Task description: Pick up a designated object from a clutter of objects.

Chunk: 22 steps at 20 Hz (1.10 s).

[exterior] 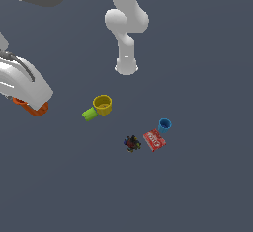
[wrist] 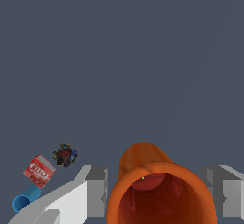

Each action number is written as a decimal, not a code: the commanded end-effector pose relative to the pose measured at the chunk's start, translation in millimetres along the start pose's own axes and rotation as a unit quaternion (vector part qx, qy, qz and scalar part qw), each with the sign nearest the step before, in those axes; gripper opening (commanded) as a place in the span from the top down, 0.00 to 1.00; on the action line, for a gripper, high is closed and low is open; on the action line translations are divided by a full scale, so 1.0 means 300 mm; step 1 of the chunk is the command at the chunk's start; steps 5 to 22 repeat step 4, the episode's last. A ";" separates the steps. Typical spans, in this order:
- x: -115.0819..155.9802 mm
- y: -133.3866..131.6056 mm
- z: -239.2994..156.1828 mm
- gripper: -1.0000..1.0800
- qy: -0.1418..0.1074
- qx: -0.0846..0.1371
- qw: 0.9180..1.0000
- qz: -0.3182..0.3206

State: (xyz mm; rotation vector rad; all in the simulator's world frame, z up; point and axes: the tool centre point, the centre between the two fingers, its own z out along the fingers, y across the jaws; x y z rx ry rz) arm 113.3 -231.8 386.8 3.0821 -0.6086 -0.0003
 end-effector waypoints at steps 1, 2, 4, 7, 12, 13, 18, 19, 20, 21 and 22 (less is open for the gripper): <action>0.005 0.003 -0.010 1.00 0.000 0.000 1.000 0.000; 0.006 0.003 -0.011 1.00 0.000 0.000 1.000 0.000; 0.006 0.004 -0.012 1.00 0.000 0.000 1.000 0.000; 0.006 0.004 -0.012 1.00 0.000 0.000 1.000 0.000; 0.006 0.004 -0.012 1.00 0.000 0.000 1.000 0.000; 0.006 0.004 -0.012 1.00 0.000 0.000 1.000 0.000; 0.006 0.004 -0.012 1.00 0.000 0.000 1.000 0.000; 0.006 0.004 -0.012 1.00 0.000 0.000 1.000 0.000; 0.006 0.004 -0.012 1.00 0.000 0.000 1.000 0.000; 0.006 0.004 -0.012 1.00 0.000 0.000 1.000 0.000; 0.006 0.004 -0.012 1.00 0.000 0.000 1.000 0.000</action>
